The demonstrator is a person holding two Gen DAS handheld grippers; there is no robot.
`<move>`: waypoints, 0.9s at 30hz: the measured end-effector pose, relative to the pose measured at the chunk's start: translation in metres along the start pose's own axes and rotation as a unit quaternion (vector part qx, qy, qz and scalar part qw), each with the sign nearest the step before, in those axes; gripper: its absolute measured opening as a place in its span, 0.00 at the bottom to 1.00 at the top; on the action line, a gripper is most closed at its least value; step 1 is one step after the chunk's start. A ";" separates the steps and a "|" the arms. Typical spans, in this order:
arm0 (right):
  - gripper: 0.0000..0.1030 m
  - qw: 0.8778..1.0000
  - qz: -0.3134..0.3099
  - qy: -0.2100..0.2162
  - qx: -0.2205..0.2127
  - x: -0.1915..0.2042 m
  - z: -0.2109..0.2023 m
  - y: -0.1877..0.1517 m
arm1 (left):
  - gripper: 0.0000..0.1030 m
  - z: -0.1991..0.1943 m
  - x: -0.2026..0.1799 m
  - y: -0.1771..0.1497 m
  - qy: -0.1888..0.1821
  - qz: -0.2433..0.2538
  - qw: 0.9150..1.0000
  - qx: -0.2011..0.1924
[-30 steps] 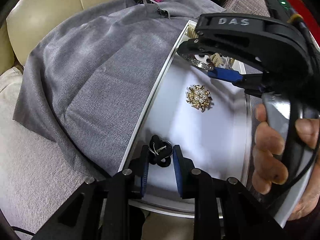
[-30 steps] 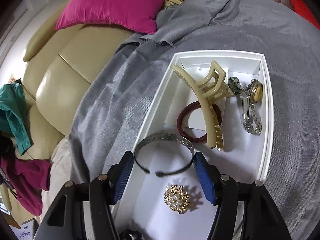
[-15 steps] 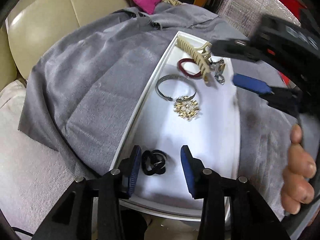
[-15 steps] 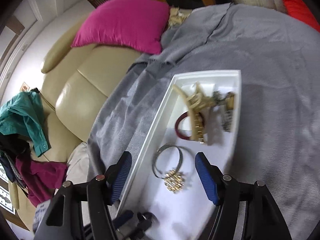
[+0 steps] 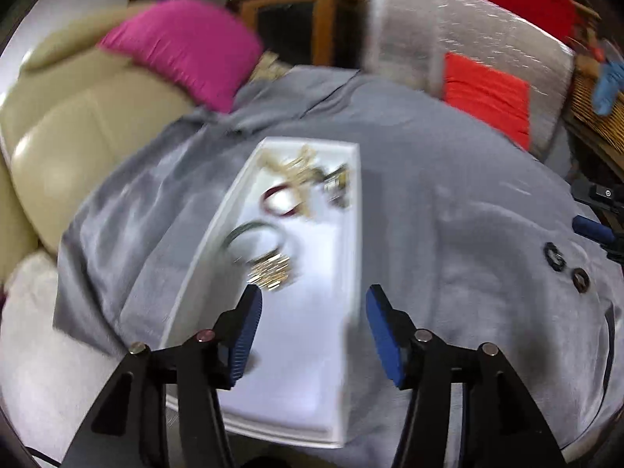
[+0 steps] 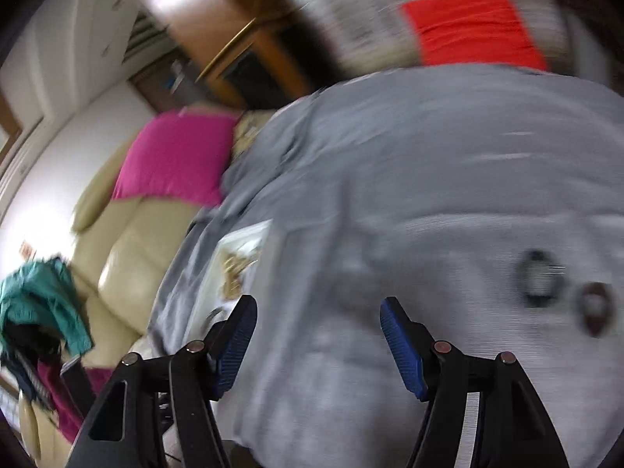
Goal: Organize jewelry
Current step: 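Move both open tools back to the black scrunchie and brown hair tie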
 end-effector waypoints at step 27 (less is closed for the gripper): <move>0.37 0.981 0.181 -0.055 -0.035 -0.209 -0.062 0.009 | 0.59 0.051 -0.259 0.029 -0.134 0.142 0.981 0.004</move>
Point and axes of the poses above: each gripper's, at about its wrist camera, not at the fingertips, and z roughly the way its jaws point, x to its left, y to its top, the point moved 9 cm from there along z, roughly the way its jaws point, and after that the axes turned 4 degrees about z, right-handed, at the moved point
